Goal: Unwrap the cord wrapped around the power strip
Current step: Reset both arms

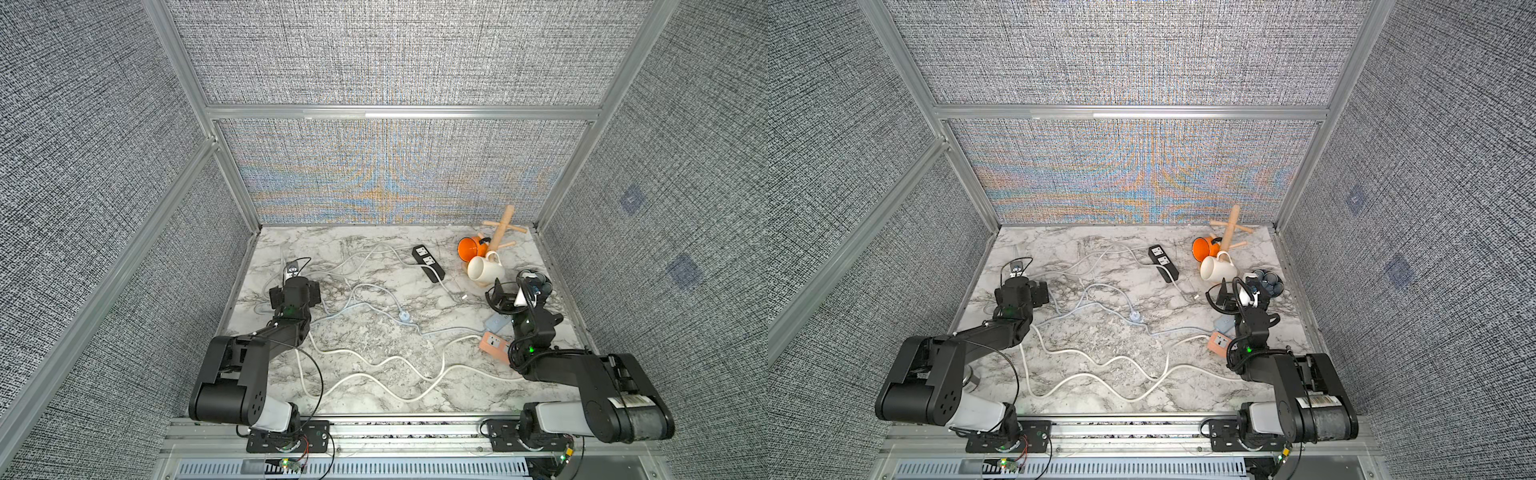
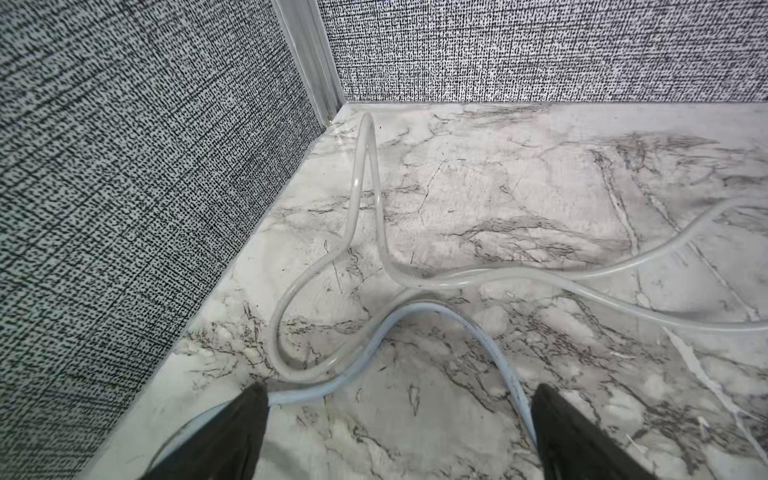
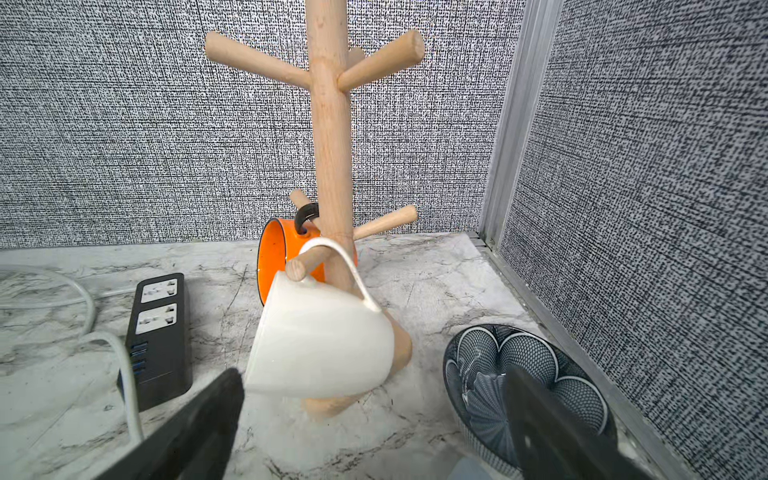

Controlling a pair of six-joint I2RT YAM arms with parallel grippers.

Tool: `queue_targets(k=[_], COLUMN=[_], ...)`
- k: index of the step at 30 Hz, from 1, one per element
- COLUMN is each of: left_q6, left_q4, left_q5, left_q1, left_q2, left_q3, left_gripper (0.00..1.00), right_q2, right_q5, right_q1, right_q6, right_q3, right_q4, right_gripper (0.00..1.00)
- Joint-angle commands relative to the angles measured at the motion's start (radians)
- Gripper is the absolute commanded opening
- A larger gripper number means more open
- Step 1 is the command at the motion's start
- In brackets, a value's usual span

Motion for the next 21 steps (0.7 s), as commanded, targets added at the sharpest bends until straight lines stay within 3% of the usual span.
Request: queue_targets(k=[1,21], left_q6=[-0.008,-0.008], left_q4=[0.011,0.009], left_q5=[0.004,0.004], left_q1=[0.002,0.002], left_q2=[-0.005,-0.005], left_q3=[0.0,0.002], left_gripper=[1.0,0.99], right_q2=[-0.002,0.0], right_q5=[-0.002,-0.002], right_q1=[0.001,0.0], right_q6=[0.002,0.003], right_q3=[0.006,0.008], right_q4=[0.027,0.022], right_gripper=[0.98,0.98])
